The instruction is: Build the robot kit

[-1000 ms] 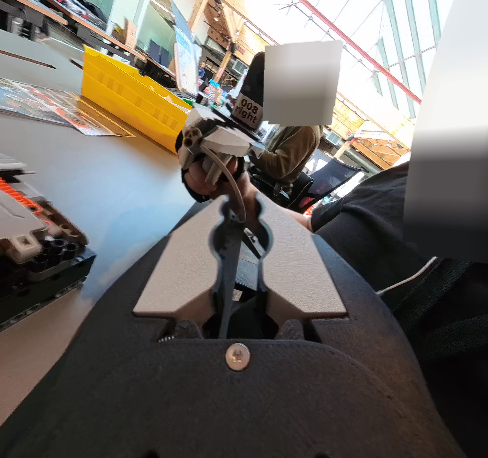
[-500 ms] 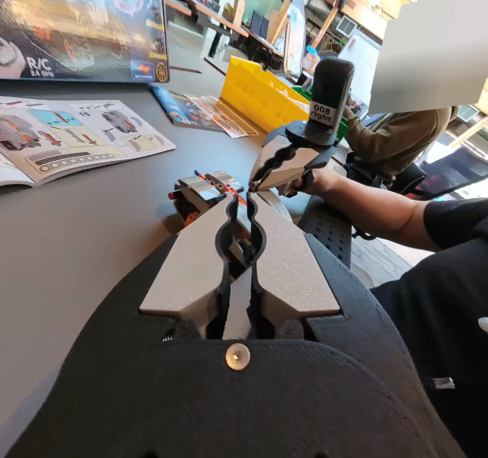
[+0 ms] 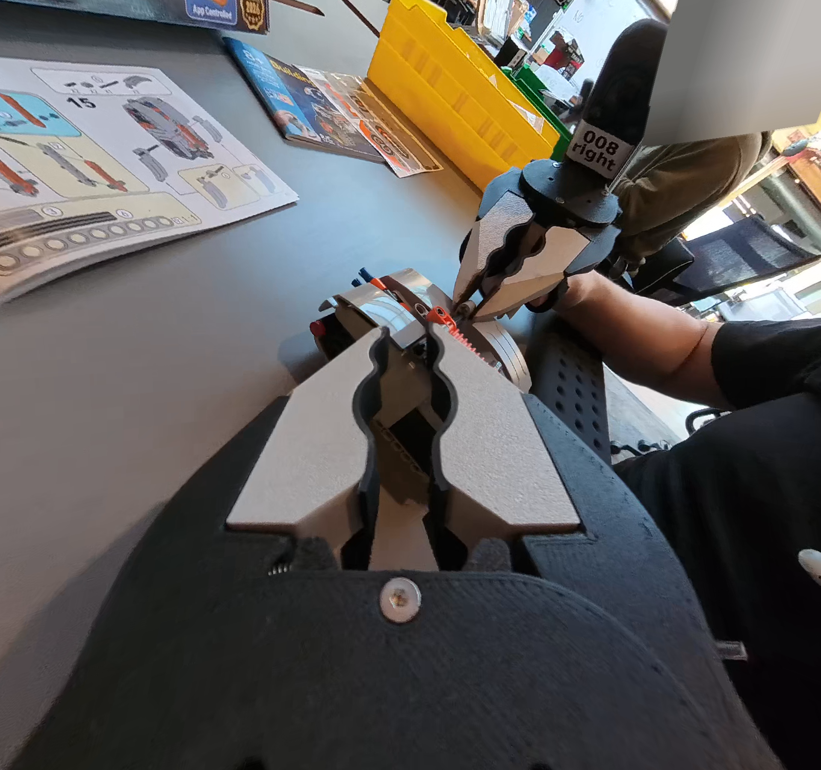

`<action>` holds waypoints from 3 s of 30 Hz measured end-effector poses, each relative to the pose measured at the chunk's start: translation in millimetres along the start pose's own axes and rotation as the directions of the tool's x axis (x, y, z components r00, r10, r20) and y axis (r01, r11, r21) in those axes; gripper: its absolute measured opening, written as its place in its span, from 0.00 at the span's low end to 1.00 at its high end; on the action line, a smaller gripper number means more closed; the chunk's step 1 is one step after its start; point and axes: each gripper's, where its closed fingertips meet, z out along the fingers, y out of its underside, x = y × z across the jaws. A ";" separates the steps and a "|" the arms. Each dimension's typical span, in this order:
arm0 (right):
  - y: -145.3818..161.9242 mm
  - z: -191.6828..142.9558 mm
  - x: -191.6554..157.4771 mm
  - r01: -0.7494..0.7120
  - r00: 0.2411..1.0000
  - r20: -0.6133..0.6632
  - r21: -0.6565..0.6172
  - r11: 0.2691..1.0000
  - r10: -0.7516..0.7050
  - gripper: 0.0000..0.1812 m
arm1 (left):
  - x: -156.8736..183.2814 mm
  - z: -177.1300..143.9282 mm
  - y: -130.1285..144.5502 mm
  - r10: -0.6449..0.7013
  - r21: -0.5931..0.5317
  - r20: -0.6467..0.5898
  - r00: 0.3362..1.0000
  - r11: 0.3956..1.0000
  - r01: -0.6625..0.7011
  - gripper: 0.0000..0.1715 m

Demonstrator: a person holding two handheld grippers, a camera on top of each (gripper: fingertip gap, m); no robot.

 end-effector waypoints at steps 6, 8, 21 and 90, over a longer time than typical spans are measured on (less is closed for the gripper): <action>0.1 -0.6 -1.7 -0.040 0.999 0.011 -0.005 0.999 0.040 0.03 | -2.1 0.6 1.2 -0.034 0.016 -0.003 0.999 0.999 0.034 0.06; -0.4 -1.5 -2.9 -0.032 0.999 0.008 0.002 0.999 0.032 0.03 | -2.3 0.6 3.5 -0.038 0.012 -0.004 0.999 0.999 0.038 0.06; 4.2 1.1 -5.3 0.135 0.987 -0.085 0.000 0.991 -0.135 0.03 | -1.9 -1.6 5.8 -0.040 0.029 -0.005 0.999 0.999 0.040 0.05; 5.4 0.4 -2.7 -0.792 0.492 0.365 -0.191 0.580 0.791 0.03 | 14.6 3.1 -4.5 0.374 -0.054 0.011 0.928 0.926 -0.373 0.13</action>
